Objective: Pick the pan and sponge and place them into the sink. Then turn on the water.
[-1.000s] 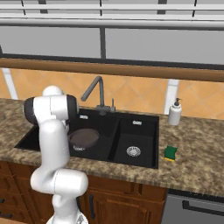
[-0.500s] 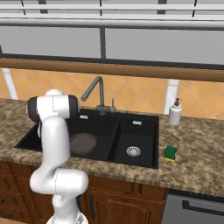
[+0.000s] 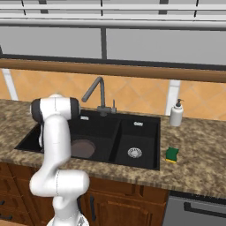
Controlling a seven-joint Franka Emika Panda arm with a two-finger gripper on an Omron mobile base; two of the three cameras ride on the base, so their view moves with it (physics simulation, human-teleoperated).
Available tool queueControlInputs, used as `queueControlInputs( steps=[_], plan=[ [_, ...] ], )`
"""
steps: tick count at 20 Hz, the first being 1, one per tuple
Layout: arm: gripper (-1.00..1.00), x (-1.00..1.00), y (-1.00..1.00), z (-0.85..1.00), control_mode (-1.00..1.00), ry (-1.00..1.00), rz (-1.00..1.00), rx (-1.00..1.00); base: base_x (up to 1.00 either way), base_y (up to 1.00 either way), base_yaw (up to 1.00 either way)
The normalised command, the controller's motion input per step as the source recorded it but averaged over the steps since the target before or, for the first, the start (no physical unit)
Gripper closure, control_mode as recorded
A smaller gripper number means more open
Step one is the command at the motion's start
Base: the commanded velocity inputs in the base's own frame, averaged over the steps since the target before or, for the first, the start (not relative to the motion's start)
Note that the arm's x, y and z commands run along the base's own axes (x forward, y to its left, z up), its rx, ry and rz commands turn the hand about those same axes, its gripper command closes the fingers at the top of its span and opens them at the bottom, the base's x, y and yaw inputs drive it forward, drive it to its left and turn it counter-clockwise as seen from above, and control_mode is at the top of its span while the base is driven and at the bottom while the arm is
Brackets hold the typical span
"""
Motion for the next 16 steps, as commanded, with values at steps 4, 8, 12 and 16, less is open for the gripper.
queueControlInputs(
  steps=[4,8,12,16],
  plan=[
    [1.00,0.29,0.13,-0.28,-1.00,0.00,0.00,0.04,0.00,0.00,0.00],
    [1.00,0.36,0.17,-0.23,-1.00,0.00,0.00,0.04,0.00,0.00,0.00],
    [1.00,0.36,0.08,-0.19,-1.00,0.00,0.00,0.05,0.00,0.00,0.00],
    [1.00,0.35,0.07,-0.17,-1.00,0.00,0.00,0.04,0.00,0.00,0.00]
  ],
)
